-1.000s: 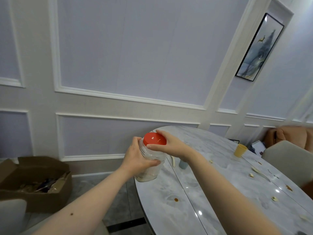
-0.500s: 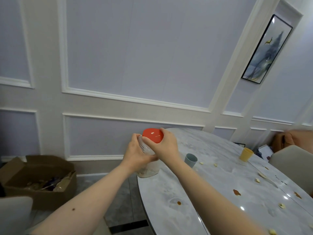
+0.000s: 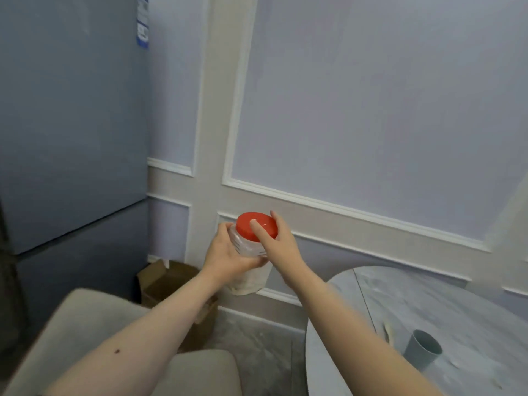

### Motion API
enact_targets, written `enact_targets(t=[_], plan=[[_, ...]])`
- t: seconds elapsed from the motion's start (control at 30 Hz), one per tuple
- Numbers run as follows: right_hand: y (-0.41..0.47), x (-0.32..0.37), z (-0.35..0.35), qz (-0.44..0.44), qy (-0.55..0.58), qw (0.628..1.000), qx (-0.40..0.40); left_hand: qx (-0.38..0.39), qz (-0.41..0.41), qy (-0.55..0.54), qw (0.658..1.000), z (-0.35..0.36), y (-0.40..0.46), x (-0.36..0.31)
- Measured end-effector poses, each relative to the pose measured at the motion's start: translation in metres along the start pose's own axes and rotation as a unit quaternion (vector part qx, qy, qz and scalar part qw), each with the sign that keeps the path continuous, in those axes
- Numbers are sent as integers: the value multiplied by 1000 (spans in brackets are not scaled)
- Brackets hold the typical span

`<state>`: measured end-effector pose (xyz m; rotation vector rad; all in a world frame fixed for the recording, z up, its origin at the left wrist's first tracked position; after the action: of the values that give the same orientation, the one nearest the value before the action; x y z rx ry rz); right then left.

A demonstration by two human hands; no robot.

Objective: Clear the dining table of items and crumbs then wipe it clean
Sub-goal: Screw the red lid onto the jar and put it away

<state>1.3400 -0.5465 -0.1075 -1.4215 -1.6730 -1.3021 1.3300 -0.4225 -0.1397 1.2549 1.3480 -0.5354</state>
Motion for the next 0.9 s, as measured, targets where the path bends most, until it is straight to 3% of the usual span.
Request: enact_targets(t=[0.3, 0.7, 0.9], plan=[[-29, 108, 148, -89, 125, 973, 173, -192, 0, 73, 979, -194, -9, 0], [-166, 258, 344, -152, 243, 875, 389, -421, -17, 170, 891, -484, -89, -2], [-227, 322, 457, -172, 243, 846, 443, -476, -31, 230, 848, -635, -115, -18]])
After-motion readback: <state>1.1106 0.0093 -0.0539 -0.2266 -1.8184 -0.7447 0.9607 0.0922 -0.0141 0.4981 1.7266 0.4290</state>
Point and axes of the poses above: each hand's wrist, its own y-axis towards the middle knuckle, its own z-axis out of the palm, x = y × z, the point moved 10 cm from there along y, towards the middle knuckle, and after that the axes turned 9 degrees about -x, right-handed, at the moved point
